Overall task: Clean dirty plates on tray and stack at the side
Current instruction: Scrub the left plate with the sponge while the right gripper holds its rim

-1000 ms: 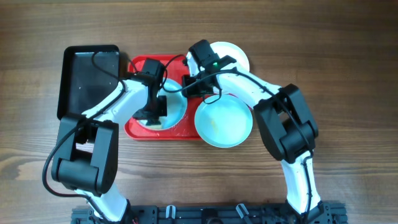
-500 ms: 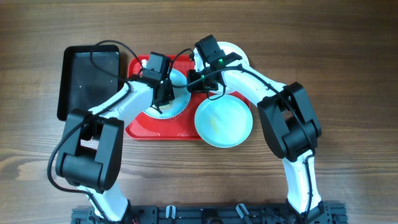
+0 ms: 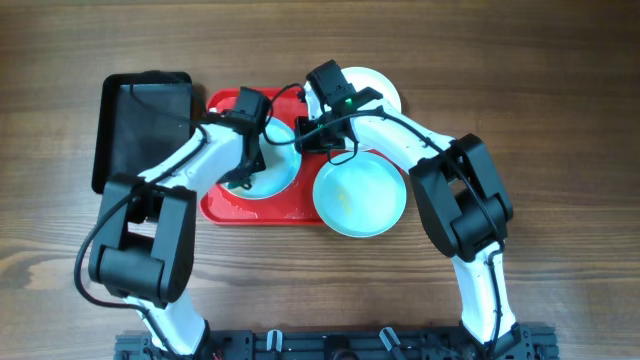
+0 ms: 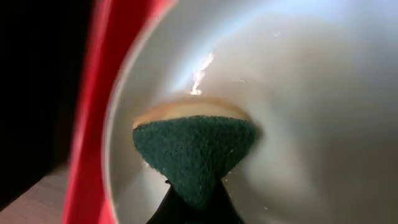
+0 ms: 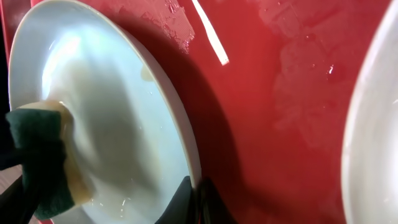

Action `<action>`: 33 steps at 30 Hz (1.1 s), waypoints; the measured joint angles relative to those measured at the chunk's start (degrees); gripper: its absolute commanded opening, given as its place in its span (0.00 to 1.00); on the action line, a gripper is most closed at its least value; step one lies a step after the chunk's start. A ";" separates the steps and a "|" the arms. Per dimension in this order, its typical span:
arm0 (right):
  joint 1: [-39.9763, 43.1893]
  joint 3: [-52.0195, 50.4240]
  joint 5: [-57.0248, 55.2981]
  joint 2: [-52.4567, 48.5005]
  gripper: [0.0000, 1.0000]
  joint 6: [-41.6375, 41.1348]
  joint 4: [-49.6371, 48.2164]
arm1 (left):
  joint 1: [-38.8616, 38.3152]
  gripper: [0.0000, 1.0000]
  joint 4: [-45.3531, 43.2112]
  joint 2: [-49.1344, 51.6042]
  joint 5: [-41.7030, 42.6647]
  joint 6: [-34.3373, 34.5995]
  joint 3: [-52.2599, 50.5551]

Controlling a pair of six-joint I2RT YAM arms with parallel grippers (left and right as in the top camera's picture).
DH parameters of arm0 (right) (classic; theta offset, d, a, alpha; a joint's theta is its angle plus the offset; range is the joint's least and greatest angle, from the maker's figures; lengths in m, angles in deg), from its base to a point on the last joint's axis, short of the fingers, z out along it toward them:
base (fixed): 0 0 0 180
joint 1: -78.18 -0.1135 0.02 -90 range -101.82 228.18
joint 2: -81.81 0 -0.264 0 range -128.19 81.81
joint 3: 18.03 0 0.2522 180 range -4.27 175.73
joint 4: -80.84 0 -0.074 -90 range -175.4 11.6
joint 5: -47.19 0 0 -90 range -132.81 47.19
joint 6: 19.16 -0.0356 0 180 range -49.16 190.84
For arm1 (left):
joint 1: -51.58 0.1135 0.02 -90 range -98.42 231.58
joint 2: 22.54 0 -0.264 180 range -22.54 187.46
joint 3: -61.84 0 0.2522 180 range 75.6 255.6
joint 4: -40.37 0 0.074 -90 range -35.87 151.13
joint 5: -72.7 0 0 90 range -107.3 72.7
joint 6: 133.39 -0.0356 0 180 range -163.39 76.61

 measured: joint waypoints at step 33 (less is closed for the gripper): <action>-0.81 0.02 0.68 -0.07 0.04 0.35 0.31 | 7.80 0.04 -1.77 0.42 14.93 4.50 1.51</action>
